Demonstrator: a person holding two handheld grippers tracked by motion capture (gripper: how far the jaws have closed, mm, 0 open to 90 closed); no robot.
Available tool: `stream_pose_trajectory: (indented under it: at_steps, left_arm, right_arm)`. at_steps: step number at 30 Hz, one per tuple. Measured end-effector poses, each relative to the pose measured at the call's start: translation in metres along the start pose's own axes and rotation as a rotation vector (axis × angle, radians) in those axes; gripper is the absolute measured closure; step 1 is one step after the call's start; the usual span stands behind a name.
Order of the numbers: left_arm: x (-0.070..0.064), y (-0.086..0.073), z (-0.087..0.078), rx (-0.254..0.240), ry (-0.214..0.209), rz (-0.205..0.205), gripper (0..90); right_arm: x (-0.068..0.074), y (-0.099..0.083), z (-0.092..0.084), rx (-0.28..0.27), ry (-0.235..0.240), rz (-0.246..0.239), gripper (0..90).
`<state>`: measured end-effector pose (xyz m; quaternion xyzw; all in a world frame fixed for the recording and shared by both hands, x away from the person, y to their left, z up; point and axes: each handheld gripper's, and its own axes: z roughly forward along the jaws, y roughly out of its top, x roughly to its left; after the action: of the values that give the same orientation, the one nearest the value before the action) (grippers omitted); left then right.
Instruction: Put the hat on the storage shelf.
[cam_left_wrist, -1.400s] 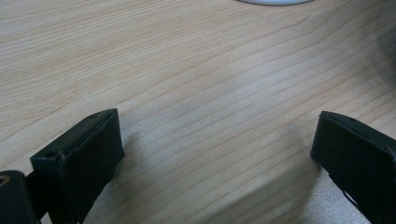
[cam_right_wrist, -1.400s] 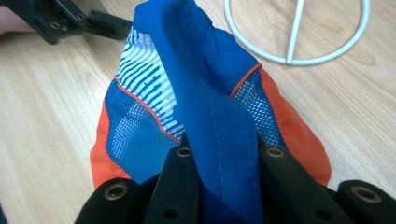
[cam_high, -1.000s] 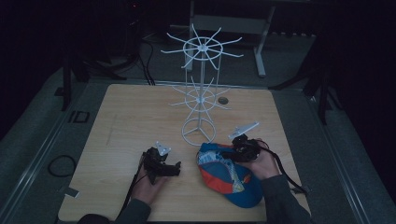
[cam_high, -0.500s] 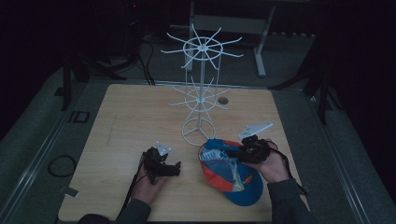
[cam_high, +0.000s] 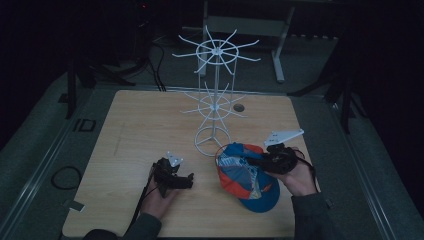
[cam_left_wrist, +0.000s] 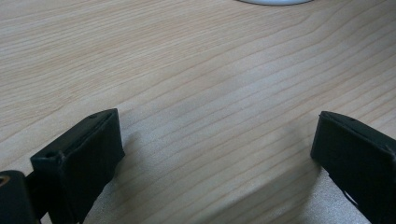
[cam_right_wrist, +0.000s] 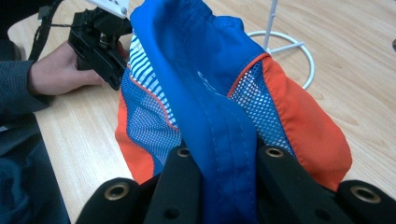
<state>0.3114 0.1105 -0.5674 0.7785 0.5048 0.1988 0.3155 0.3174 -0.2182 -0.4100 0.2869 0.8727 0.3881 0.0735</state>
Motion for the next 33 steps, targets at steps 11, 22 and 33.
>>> stream_pose_trajectory:
  at_steps: [11,22,33]
  left_arm:
    - [0.0,0.0,0.0,0.0,0.001,0.003,2.6]
    - [0.0,0.0,0.0,-0.001,0.001,0.003,2.6]
    - [0.0,0.0,0.0,0.0,0.001,0.003,2.6]
  right_arm:
    - [-0.001,0.003,-0.013,-0.036,-0.012,0.004,84.2]
    - [-0.004,0.004,-0.024,-0.07,-0.02,0.013,84.2]
    - [-0.006,0.005,-0.036,-0.094,-0.035,0.017,84.3]
